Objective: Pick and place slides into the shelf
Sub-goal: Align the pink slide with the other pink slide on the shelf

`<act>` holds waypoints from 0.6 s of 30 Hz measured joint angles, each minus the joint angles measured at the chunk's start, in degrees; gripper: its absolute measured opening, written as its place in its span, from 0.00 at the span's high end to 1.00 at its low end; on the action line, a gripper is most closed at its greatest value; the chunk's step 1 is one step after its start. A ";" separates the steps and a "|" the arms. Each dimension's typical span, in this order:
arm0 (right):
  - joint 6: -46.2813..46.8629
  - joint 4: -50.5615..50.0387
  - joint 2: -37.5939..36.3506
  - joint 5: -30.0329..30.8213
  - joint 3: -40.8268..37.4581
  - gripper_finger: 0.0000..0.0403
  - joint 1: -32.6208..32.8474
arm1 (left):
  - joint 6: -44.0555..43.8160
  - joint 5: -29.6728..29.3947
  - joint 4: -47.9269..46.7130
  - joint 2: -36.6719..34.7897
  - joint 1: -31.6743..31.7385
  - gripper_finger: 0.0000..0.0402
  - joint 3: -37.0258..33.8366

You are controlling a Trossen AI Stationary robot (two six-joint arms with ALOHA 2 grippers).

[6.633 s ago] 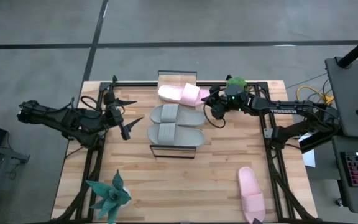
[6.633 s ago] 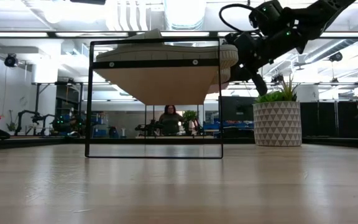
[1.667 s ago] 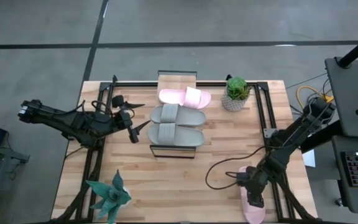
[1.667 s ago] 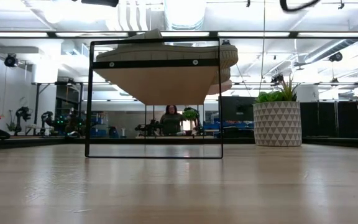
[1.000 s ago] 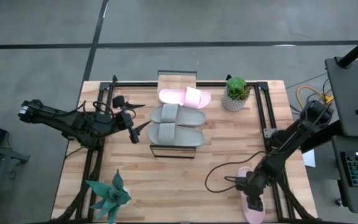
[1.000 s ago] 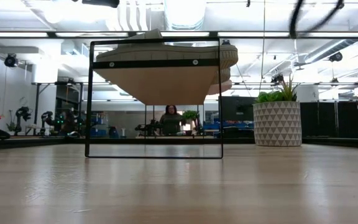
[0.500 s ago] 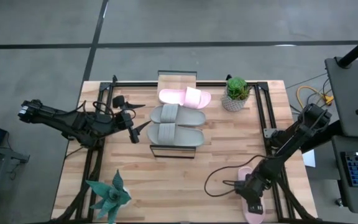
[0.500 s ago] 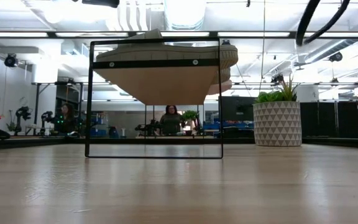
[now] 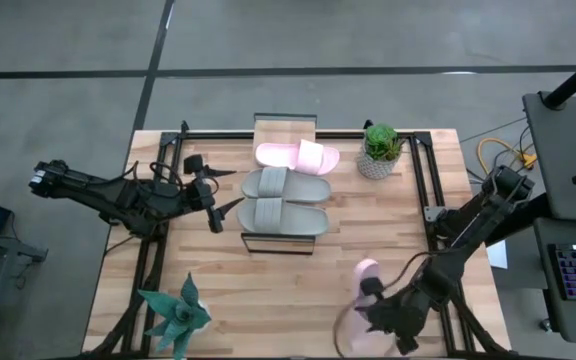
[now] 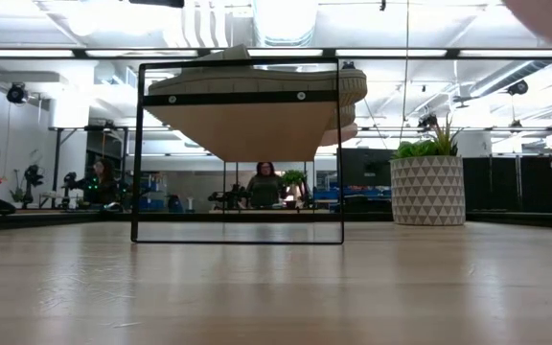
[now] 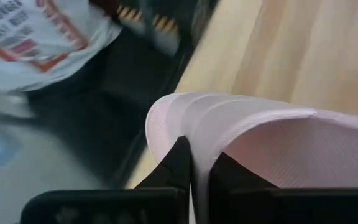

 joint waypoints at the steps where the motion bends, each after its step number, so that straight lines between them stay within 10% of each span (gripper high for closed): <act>1: -4.96 0.16 0.00 2.56 1.41 0.98 0.00 | 0.03 1.30 0.38 0.00 -0.02 0.25 0.00; 8: -36.08 9.18 0.27 7.03 6.67 0.98 -1.80 | 5.87 15.60 5.20 0.15 -0.02 0.25 0.00; 18: -51.76 26.05 0.55 -18.58 2.07 0.98 -9.31 | 18.19 45.94 17.07 3.04 -0.02 0.25 0.11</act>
